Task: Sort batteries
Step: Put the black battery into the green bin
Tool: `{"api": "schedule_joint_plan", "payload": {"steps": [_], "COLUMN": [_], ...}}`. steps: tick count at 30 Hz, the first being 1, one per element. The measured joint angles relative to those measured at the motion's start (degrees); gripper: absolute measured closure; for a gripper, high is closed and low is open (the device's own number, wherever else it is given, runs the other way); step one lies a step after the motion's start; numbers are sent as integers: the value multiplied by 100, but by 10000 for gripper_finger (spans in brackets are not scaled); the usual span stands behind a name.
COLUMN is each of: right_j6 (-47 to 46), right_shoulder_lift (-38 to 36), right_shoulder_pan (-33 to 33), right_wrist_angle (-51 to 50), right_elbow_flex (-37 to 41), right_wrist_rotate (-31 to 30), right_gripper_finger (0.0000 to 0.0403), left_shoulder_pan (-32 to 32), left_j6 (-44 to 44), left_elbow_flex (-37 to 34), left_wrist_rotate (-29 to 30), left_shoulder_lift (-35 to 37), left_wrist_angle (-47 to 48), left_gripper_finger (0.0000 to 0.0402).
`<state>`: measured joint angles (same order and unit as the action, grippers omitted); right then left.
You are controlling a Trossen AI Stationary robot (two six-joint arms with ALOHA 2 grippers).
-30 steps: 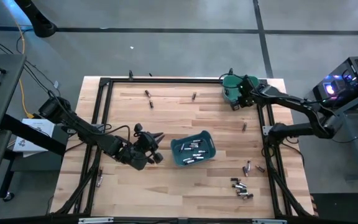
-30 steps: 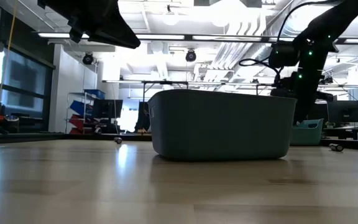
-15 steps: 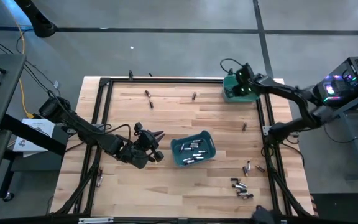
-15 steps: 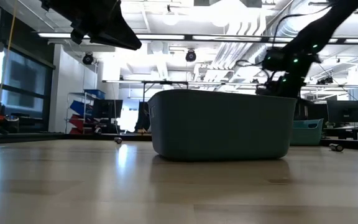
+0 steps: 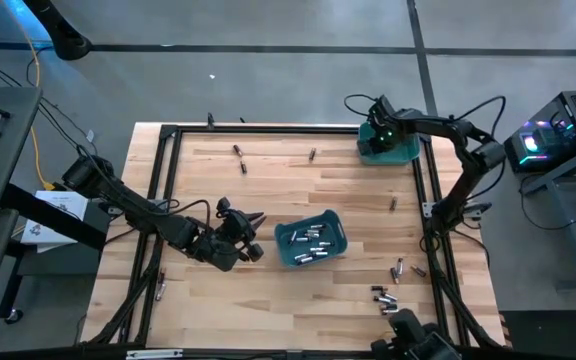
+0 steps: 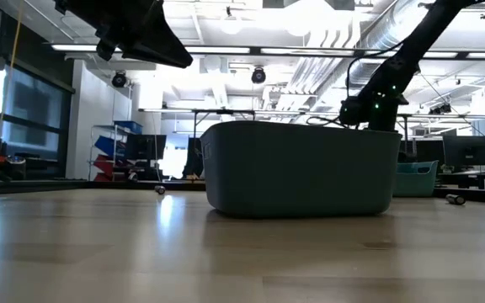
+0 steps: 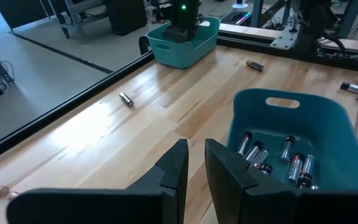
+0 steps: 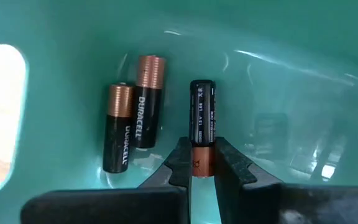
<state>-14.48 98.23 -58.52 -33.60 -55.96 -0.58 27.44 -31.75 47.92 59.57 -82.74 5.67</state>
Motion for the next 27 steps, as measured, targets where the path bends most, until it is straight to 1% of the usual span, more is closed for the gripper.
{"api": "schedule_joint_plan", "payload": {"steps": [4,6,20,27], "right_j6": [38,-9,18,105], "right_shoulder_lift": [44,44,12,-506], "right_shoulder_pan": [0,0,0,0], "right_wrist_angle": [25,35,195,128], "right_elbow_flex": [0,0,11,-215], "right_wrist_rotate": [-28,-34,-84,-85], "right_gripper_finger": [384,378,265,204], "left_shoulder_pan": [0,0,-4,-4], "left_j6": [-17,-17,3,-9], "left_elbow_flex": [0,1,1,2], "left_wrist_rotate": [0,0,-2,-2], "left_shoulder_lift": [2,2,2,2], "left_wrist_angle": [0,-2,0,0], "left_gripper_finger": [355,355,355,355]}}
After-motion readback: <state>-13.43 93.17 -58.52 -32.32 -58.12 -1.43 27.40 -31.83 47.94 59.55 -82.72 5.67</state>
